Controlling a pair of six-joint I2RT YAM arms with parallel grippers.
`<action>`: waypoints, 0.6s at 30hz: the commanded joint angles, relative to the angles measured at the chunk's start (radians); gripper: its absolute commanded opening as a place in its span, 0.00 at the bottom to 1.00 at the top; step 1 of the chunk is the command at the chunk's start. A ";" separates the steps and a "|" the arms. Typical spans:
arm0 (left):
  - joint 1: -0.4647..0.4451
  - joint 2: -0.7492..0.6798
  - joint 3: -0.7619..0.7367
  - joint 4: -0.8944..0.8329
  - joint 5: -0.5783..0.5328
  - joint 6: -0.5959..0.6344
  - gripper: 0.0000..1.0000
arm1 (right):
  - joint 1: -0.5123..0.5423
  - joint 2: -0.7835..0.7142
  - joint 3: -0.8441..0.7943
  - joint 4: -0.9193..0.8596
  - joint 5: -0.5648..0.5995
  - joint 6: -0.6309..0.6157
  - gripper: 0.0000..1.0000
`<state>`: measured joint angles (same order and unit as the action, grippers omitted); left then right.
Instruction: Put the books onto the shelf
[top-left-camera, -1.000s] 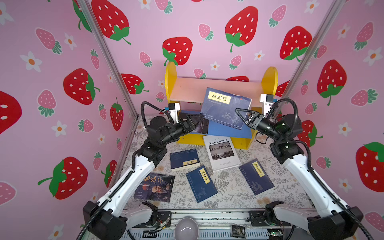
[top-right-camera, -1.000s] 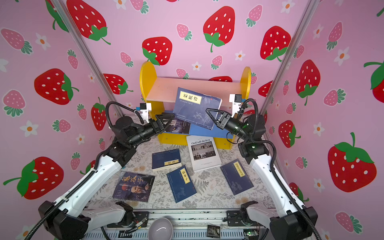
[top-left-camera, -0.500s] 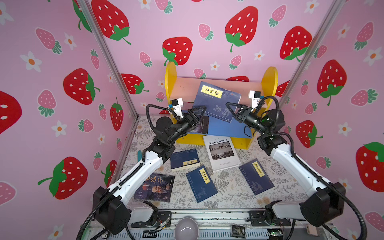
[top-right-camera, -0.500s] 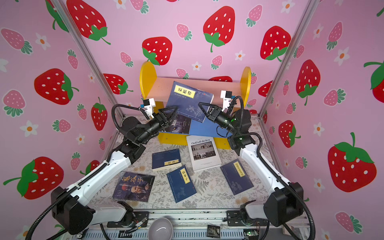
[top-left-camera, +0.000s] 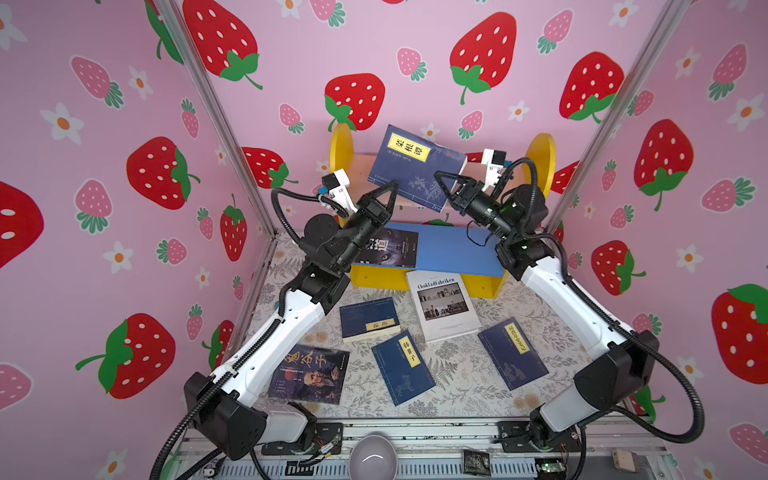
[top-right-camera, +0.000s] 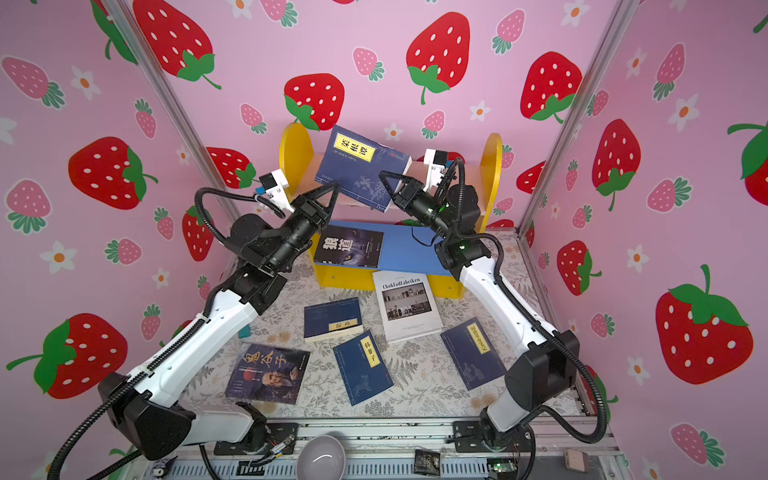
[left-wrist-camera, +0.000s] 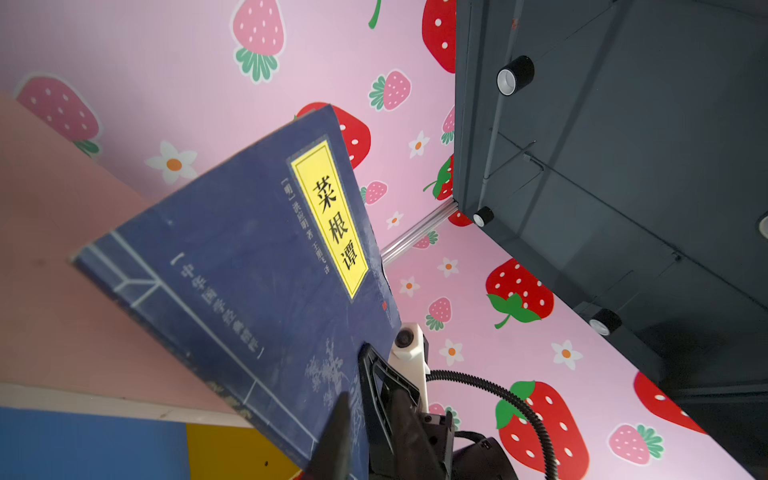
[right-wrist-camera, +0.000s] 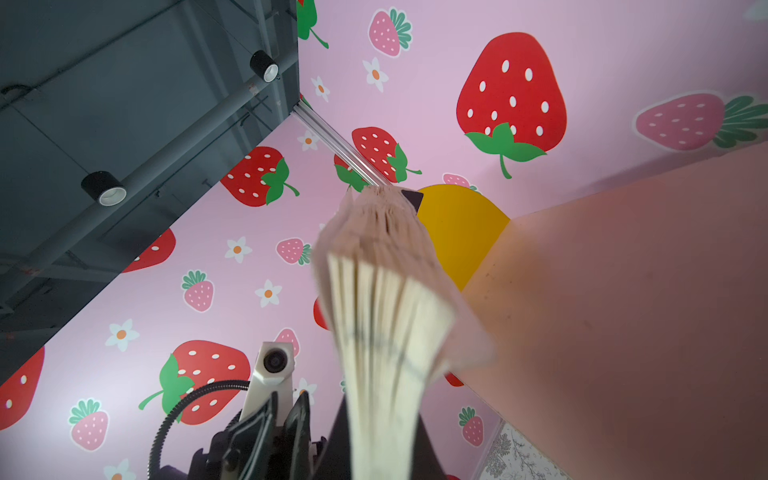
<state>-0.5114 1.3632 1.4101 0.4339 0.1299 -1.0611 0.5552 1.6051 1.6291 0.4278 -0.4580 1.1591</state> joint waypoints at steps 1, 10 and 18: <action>0.001 0.009 0.045 -0.077 -0.054 0.027 0.51 | 0.003 0.019 0.054 0.069 -0.004 0.036 0.00; 0.005 0.001 0.053 -0.187 -0.062 0.009 0.78 | -0.008 0.042 0.138 0.048 -0.053 0.060 0.00; 0.016 0.111 0.137 -0.056 0.043 -0.028 0.74 | 0.006 0.064 0.131 0.047 -0.118 0.129 0.00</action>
<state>-0.5011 1.4467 1.4872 0.2878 0.1165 -1.0710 0.5529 1.6615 1.7344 0.4259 -0.5453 1.2404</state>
